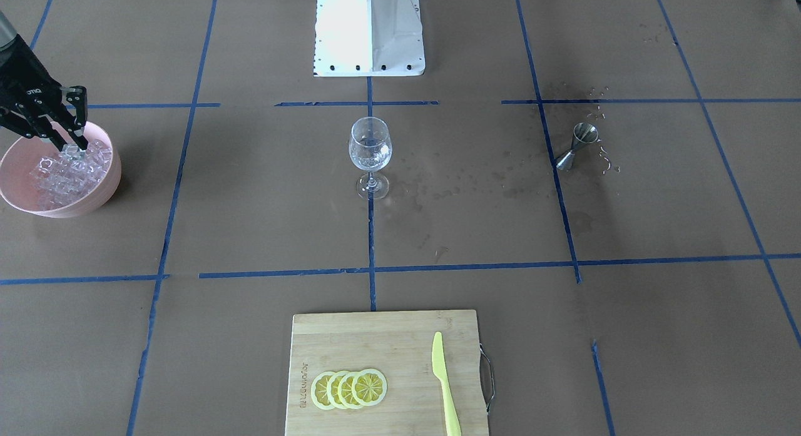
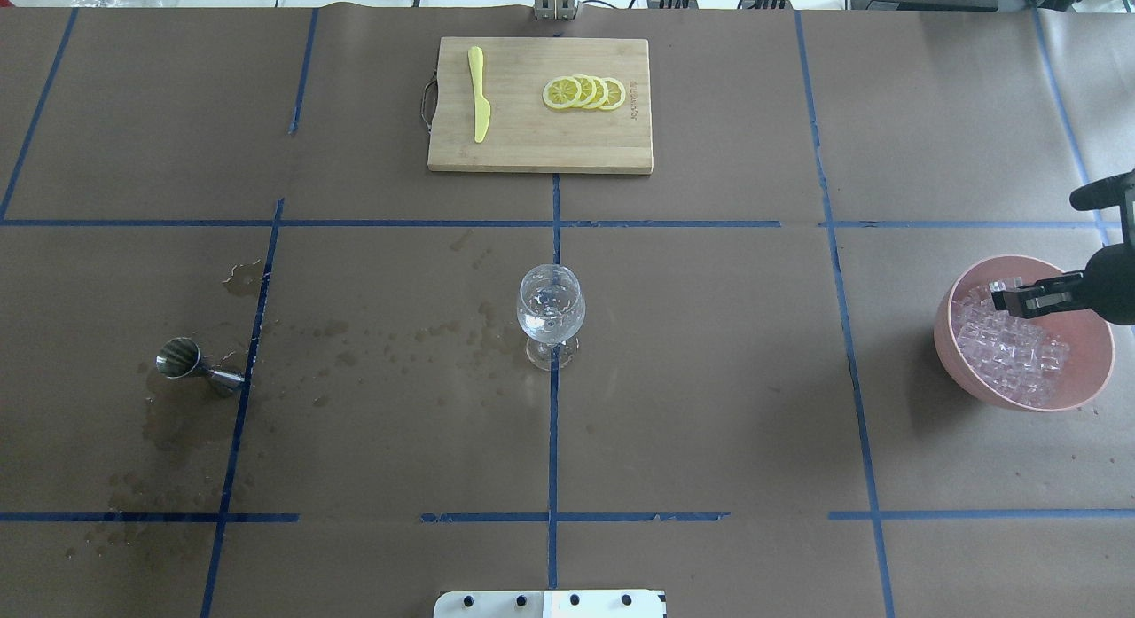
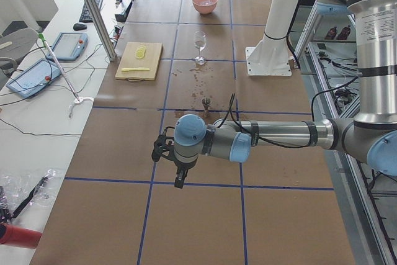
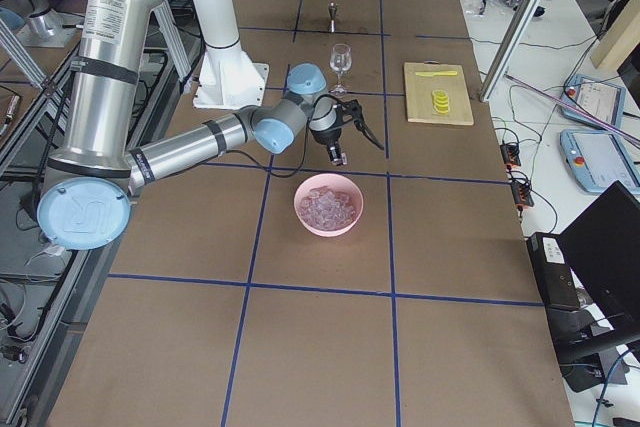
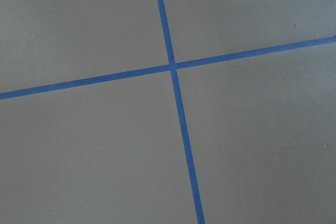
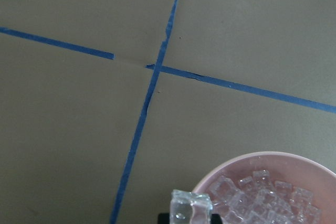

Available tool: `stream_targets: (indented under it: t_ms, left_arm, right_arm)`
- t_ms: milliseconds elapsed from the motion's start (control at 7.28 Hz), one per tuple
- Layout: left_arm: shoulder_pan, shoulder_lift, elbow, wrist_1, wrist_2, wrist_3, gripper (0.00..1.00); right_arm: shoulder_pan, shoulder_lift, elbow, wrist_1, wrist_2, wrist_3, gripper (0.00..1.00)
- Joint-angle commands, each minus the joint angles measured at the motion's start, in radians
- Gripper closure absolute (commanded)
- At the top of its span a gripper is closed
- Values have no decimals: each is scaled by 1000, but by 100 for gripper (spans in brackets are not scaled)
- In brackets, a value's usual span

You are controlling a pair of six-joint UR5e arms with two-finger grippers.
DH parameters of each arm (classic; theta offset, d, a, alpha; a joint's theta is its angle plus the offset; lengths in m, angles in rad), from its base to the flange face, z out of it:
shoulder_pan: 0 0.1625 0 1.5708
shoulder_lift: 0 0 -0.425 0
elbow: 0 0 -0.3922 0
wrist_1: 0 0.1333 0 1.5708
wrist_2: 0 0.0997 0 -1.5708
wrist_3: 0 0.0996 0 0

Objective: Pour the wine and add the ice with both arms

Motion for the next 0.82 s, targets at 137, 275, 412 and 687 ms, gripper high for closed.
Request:
stream_targets:
  t_ms: [137,275,412,687]
  left_arm:
    - [0,0,-3,2,1,1,0]
    - [0,-4,-3,2,-1,1,0]
    - [0,-7,-3,2,1,1,0]
    - [0,-10,-3,2,1,-1,0]
  right_arm:
    - [-75,420,39,-417,33,128,100]
    - [-135,555,35,-548,15,208,100]
    - [-220,671,27,-650,-61,277,100]
    - [-343,862,-113,-685,-214,424,100]
